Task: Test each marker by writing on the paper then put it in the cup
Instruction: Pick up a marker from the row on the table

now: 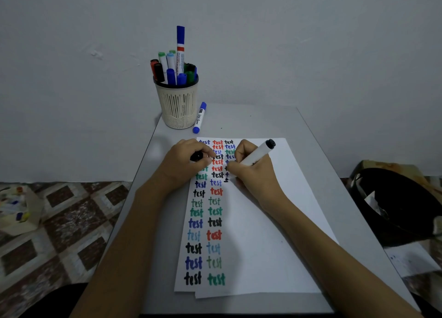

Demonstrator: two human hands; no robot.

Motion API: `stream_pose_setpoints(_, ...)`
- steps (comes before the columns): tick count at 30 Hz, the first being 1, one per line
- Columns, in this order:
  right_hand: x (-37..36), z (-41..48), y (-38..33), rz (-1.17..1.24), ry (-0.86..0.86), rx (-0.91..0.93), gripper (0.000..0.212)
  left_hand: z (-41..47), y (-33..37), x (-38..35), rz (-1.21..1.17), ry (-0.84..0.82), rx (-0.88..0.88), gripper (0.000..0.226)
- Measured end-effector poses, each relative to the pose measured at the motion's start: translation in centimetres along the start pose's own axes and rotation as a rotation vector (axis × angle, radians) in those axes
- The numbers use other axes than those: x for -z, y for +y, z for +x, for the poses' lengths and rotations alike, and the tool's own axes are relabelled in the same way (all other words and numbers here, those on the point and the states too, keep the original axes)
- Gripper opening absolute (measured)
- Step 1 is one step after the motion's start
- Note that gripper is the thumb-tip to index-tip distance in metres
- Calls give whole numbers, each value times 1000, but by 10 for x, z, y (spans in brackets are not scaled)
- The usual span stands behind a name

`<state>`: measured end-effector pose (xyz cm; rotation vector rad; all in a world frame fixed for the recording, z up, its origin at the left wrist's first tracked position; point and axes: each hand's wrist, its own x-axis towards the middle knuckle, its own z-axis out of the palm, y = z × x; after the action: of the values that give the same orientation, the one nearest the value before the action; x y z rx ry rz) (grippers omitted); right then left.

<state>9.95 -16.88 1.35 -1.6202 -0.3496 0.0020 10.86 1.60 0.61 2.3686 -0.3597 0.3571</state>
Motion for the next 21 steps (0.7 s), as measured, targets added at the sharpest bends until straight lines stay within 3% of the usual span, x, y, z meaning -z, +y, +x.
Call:
stream_pose_setpoints(8, 0, 2, 0, -50, -30, -10, 30, 0, 1, -1, -10, 4, -1, 25)
stream_pose_setpoints(13, 2, 4, 5, 98, 38, -42, 29, 0, -2, 0, -24, 5, -1, 18)
stream_pose_setpoints(21, 1, 2, 5, -8, 39, 11, 27, 0, -1, 0, -17, 5, -4, 12)
